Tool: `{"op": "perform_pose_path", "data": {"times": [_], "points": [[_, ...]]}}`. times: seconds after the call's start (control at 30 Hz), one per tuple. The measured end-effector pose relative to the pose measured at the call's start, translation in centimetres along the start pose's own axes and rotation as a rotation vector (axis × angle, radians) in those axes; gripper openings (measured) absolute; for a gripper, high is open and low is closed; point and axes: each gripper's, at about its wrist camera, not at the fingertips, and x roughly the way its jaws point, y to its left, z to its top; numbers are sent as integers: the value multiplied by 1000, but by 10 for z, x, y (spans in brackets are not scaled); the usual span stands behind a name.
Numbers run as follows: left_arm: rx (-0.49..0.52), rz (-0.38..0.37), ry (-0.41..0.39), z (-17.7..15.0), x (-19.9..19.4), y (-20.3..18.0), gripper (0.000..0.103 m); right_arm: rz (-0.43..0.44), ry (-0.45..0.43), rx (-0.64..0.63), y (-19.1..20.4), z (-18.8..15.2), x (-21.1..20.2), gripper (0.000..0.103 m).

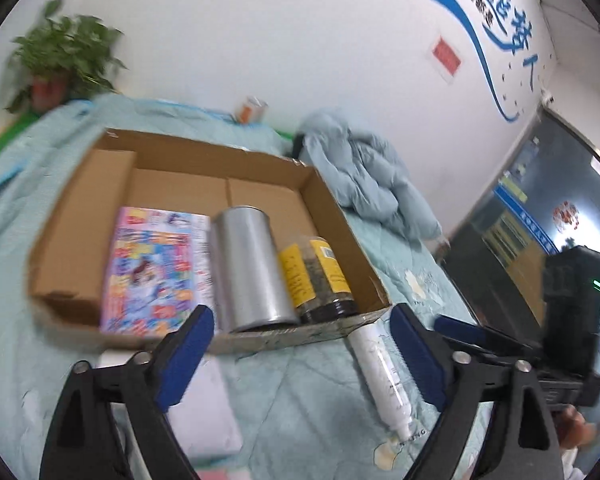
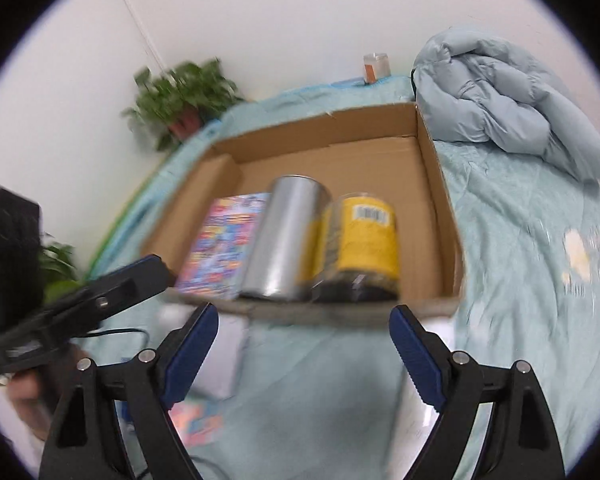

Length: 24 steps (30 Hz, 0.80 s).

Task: Organize rigid objects
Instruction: 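Lower the jar beside the silver can and open the left gripper, then withdraw the left gripper and move it toward the white spray bottle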

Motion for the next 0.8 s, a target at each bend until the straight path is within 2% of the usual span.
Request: {"op": "perform_pose_path", "data": {"times": [0.13, 0.23, 0.5, 0.8], "points": [[-27, 65, -33, -31, -33, 2, 92, 15, 8, 51, 16, -23, -32, 89], [-25, 102, -14, -52, -46, 2, 92, 38, -21, 103, 23, -32, -53, 89], [-55, 83, 36, -94, -63, -7, 92, -9, -25, 47, 39, -54, -92, 89], [-21, 77, 57, -105, -64, -19, 92, -26, 2, -39, 55, -70, -106, 89]]}}
